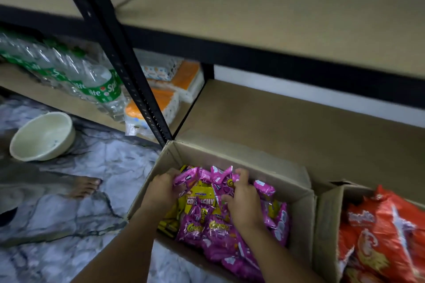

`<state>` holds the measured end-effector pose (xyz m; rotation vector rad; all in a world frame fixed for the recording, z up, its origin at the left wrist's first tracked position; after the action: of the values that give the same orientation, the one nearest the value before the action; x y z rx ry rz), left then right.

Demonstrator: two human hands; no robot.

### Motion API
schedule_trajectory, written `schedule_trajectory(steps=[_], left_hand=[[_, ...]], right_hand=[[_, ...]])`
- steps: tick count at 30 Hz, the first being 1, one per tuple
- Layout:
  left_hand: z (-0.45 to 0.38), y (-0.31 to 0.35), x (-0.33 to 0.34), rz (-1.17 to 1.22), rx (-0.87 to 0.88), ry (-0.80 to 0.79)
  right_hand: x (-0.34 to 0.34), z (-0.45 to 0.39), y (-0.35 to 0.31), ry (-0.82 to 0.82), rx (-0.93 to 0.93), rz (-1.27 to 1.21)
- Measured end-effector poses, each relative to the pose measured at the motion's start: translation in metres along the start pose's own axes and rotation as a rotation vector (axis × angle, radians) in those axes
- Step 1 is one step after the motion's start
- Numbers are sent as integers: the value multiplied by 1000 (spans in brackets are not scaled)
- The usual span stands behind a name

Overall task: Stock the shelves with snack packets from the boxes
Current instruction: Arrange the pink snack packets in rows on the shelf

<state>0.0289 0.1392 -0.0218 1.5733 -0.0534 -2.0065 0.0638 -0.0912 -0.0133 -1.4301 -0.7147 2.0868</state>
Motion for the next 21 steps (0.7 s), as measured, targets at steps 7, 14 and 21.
schedule_trajectory(steps=[7,14,21], left_hand=[[46,98,-134,222,118,29],[109,193,-307,162,293,65],[162,266,-482,171,456,163]], right_hand=[[-126,51,-92,125,-177,144],[-267,124,-217,279,-341,333],[-383,185,-324,362,-466,345]])
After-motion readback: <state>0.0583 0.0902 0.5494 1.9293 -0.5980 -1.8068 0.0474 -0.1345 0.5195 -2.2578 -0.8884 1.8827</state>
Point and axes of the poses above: each hand's wrist, its own z-axis away from the middle knuckle, its own x-axis out of the palm, y = z × x, the point moved 7 cm from there along -z, towards the middle knuckle, and after that the axes turned 6 degrees about -z, right-handed, at the moved point
